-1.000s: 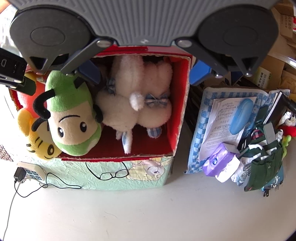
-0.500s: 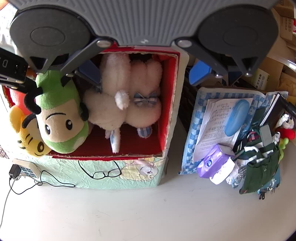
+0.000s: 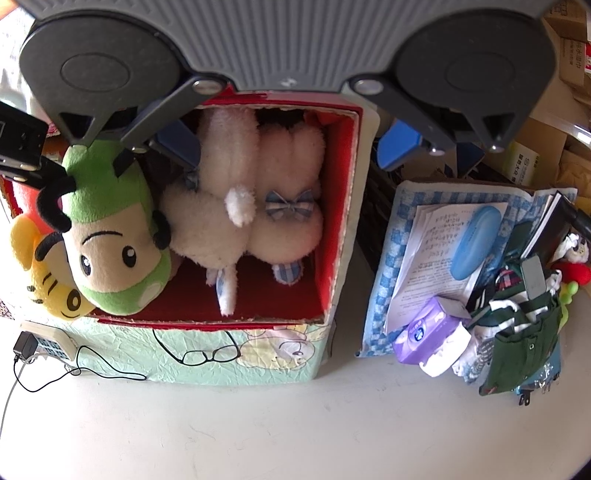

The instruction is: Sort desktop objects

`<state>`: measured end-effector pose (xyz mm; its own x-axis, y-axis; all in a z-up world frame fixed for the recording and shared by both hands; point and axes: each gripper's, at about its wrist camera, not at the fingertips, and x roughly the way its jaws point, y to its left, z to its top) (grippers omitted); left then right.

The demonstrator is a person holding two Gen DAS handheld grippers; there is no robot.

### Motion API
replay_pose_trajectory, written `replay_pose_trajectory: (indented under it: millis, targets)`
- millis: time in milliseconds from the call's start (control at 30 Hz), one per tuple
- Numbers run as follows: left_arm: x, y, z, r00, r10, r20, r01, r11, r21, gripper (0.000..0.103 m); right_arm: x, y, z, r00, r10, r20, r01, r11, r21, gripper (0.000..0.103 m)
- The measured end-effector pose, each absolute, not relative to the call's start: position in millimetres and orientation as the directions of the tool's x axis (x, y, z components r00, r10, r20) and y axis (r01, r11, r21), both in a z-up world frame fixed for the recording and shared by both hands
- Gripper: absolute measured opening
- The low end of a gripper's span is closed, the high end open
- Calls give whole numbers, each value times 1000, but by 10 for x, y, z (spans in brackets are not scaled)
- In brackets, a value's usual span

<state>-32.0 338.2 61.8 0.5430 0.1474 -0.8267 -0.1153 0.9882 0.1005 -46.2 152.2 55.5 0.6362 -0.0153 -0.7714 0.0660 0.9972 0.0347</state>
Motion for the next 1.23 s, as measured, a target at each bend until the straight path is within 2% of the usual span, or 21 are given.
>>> replay_pose_trajectory:
  millis: [700, 1233]
  targets:
    - [-304, 3271, 518, 528, 135, -838, -86, 991, 106, 102, -516, 1446, 508, 633, -3, -774, 66, 997, 50, 87]
    - [-264, 3283, 600, 568, 129, -813, -79, 992, 103, 102, -450, 1432, 508, 635, -6, -773, 73, 996, 51, 87]
